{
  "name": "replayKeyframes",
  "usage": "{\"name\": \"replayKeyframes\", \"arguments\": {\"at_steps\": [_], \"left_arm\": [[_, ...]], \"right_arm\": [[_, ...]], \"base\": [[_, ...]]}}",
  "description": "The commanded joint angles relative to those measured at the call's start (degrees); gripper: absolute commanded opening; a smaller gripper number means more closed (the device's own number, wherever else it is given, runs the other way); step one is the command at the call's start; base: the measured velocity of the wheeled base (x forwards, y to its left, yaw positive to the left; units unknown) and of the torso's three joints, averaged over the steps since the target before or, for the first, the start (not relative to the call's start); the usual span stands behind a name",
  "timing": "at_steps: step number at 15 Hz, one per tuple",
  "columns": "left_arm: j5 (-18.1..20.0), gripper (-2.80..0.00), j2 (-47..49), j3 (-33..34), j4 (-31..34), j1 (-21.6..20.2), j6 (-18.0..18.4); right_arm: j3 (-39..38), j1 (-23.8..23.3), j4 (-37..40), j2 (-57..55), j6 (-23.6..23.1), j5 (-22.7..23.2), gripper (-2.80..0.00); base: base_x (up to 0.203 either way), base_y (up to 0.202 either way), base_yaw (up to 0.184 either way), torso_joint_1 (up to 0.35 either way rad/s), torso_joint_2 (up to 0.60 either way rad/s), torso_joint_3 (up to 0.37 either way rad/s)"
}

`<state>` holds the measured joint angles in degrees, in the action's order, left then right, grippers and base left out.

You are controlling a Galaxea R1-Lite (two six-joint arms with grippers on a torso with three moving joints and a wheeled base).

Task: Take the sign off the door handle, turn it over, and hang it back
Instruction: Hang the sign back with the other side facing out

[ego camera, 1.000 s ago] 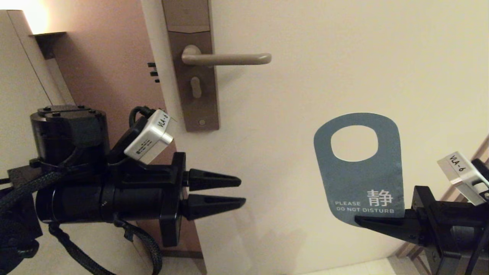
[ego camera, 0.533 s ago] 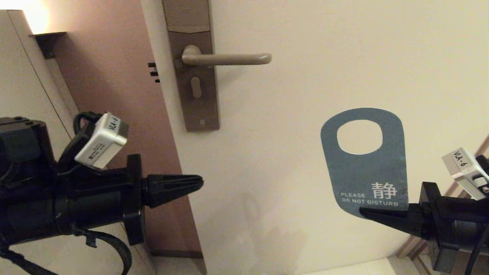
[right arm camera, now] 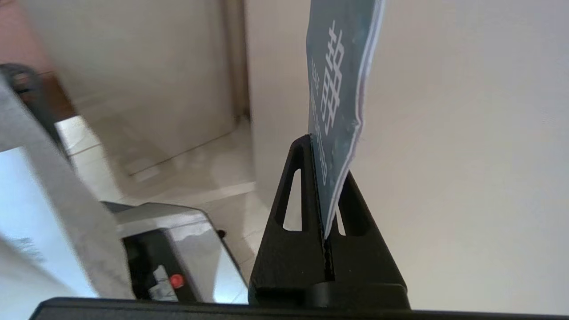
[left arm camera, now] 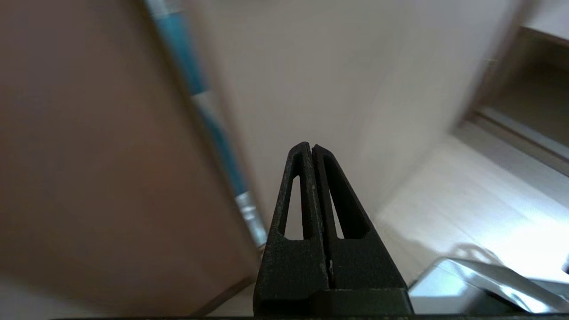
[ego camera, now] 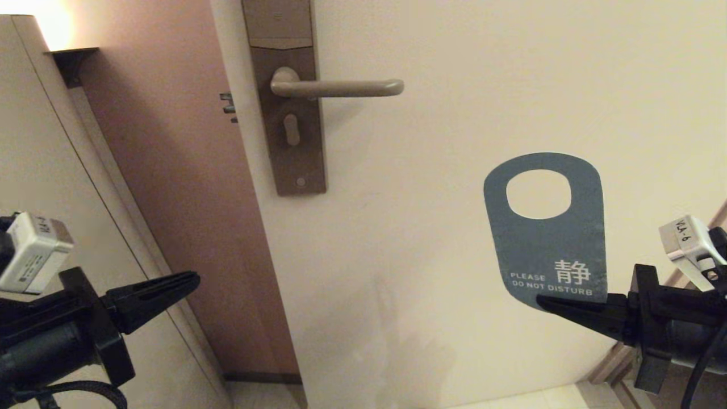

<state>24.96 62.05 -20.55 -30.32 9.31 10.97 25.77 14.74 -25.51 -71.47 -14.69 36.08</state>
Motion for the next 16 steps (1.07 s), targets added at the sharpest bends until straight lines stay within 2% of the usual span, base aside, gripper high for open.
{"name": "replayKeyframes", "arguments": {"at_steps": [1, 4, 7, 9, 12, 16], "left_arm": [[-2.8, -2.8, -5.1, 2.3, -0.2, -0.7, -0.2], [-11.0, -2.8, -11.7, 7.1, -0.1, -1.3, -1.2], [-19.0, -2.8, -19.8, 13.2, 0.6, -1.7, -3.2], [-22.8, -2.8, -26.1, 15.8, 3.3, -1.8, -3.4], [-24.9, -2.8, -35.1, 16.7, 13.3, -2.5, -3.5], [-24.9, -2.8, -46.3, 16.6, 26.3, -9.2, -2.5]], "right_arm": [[0.2, -0.1, -0.2, 0.0, -0.1, -0.7, -2.8], [0.5, -2.8, -1.1, 0.9, 0.0, -1.1, -2.8], [0.2, -2.9, -1.1, 2.0, 0.0, -1.2, -2.8], [0.9, -2.9, -1.1, 1.7, 0.0, -1.2, -2.8], [0.9, -2.9, -1.1, 1.6, 0.0, -1.2, -2.8], [0.9, -2.9, -1.1, 1.2, 0.1, -1.2, -2.8]], "base": [[0.0, 0.0, 0.0, 0.0, 0.0, 0.0], [0.0, 0.0, 0.0, 0.0, 0.0, 0.0], [0.0, 0.0, 0.0, 0.0, 0.0, 0.0], [0.0, 0.0, 0.0, 0.0, 0.0, 0.0], [0.0, 0.0, 0.0, 0.0, 0.0, 0.0], [0.0, 0.0, 0.0, 0.0, 0.0, 0.0]]}}
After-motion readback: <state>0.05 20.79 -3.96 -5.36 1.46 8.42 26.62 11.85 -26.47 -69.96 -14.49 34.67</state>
